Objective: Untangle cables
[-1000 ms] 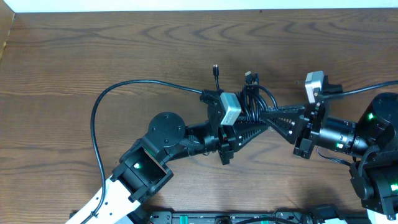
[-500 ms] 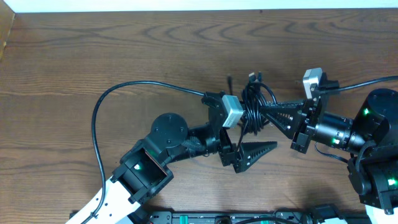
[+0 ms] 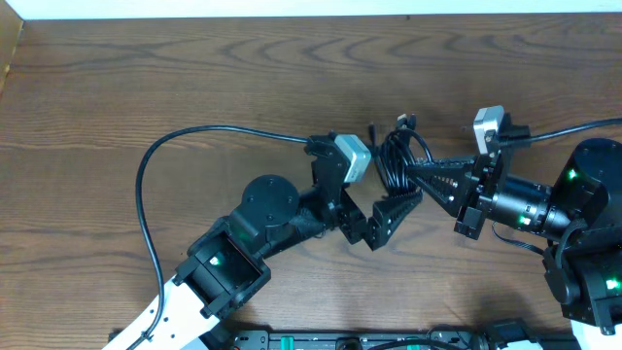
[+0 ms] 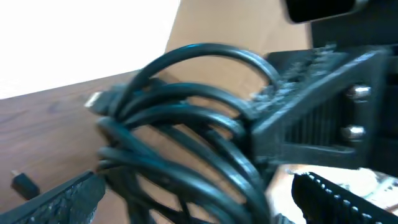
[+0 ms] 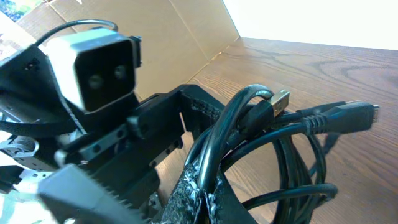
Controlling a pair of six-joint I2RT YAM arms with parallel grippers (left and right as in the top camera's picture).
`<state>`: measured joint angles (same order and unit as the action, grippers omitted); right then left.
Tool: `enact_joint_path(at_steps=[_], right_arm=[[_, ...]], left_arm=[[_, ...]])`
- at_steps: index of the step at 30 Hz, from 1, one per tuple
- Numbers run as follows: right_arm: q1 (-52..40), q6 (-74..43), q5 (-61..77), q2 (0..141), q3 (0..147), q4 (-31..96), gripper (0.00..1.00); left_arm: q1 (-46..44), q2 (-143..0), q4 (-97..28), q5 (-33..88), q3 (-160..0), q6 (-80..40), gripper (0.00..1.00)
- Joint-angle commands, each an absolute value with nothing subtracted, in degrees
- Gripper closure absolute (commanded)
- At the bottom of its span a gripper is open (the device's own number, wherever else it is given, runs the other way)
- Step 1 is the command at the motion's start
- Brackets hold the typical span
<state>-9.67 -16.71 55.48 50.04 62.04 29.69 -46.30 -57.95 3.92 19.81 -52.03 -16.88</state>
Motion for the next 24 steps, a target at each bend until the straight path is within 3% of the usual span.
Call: enact_joint_path(at_steps=[1,12,24], right_arm=[[-9.7,-15.6,56.1,49.8,62.1,29.3,0.99],[-9.7,-15.6,57.6,49.8,62.1,28.0,0.99],[-9.7,-16.3,59.1,49.7,62.2,25.9,0.99]], left_arm=[[-46.3,-57.2,2.5,14.1,-53.1,-16.8,0.00],[-46.3,-57.2,-1.7,5.4,-53.1,-22.0,0.00],[-46.3,-57.2,-2.8,5.5,-53.1,-22.4,0.02]])
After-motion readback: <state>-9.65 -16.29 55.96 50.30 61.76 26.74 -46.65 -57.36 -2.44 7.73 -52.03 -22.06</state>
